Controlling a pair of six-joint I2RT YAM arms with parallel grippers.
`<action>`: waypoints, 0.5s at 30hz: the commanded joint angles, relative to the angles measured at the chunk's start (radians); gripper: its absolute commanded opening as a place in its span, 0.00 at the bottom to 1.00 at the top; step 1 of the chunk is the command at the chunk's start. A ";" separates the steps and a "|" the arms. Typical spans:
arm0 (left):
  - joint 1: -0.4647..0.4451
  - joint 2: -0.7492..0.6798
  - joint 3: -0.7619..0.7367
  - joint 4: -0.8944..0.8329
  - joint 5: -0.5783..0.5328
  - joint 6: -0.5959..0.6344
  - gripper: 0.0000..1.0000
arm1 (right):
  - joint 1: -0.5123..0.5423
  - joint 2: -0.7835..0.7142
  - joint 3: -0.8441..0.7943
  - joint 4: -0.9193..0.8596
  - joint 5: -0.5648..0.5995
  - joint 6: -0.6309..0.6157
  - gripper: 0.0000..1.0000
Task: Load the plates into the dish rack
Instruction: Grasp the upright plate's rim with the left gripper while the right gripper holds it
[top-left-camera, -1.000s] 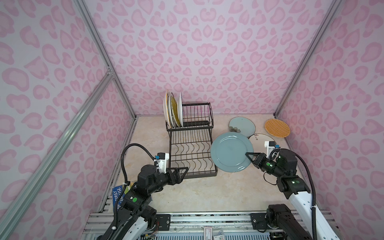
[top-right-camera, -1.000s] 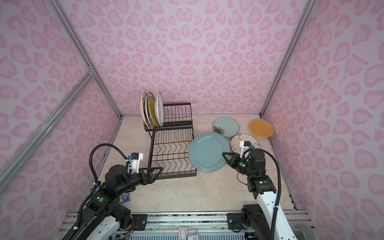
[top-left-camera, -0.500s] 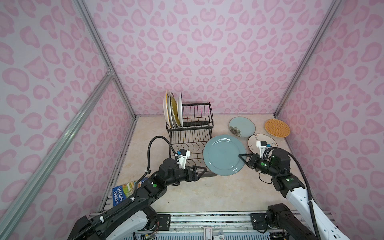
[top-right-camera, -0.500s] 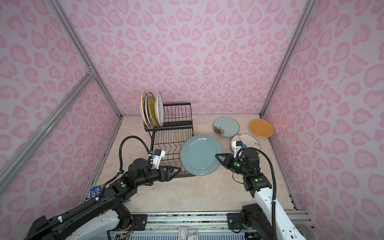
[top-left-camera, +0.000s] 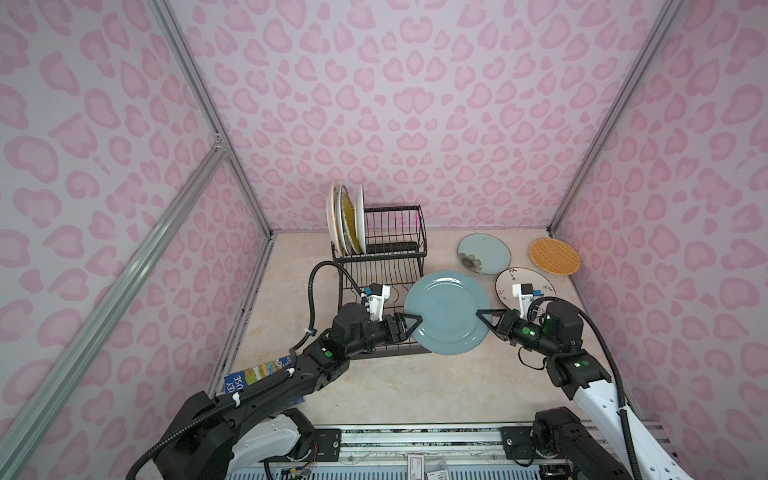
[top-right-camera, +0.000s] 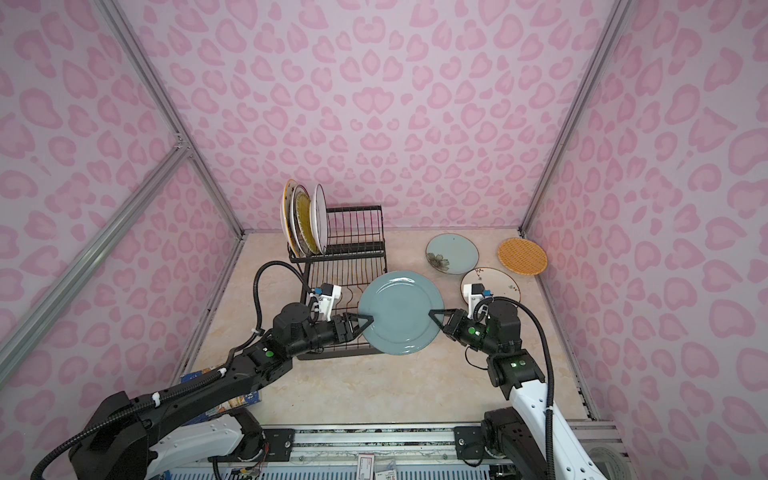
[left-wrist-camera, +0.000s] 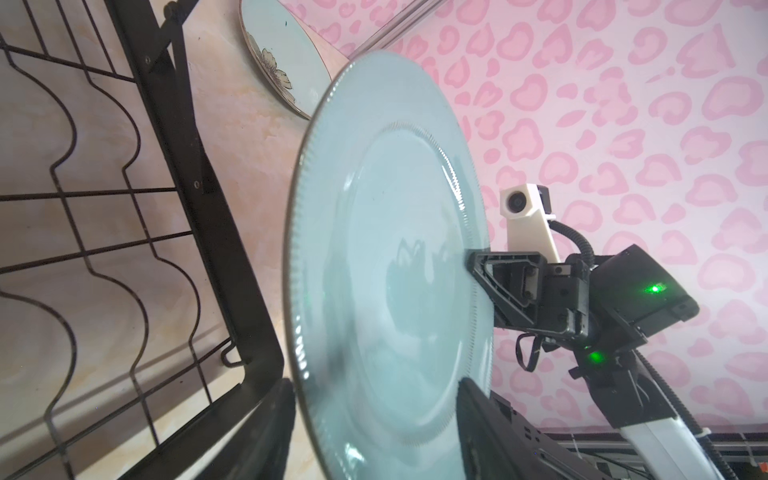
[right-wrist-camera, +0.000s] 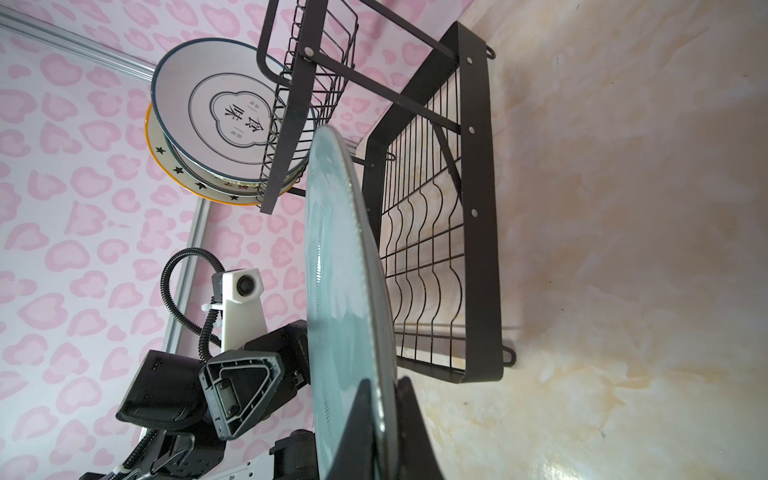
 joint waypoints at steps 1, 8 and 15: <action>-0.003 0.030 0.019 0.123 0.022 -0.044 0.56 | 0.002 -0.011 -0.003 0.129 -0.043 0.029 0.00; -0.005 0.060 0.023 0.175 0.036 -0.073 0.38 | 0.002 -0.027 -0.009 0.140 -0.050 0.048 0.00; -0.007 0.058 0.013 0.231 0.054 -0.106 0.13 | 0.002 -0.041 -0.016 0.149 -0.056 0.069 0.00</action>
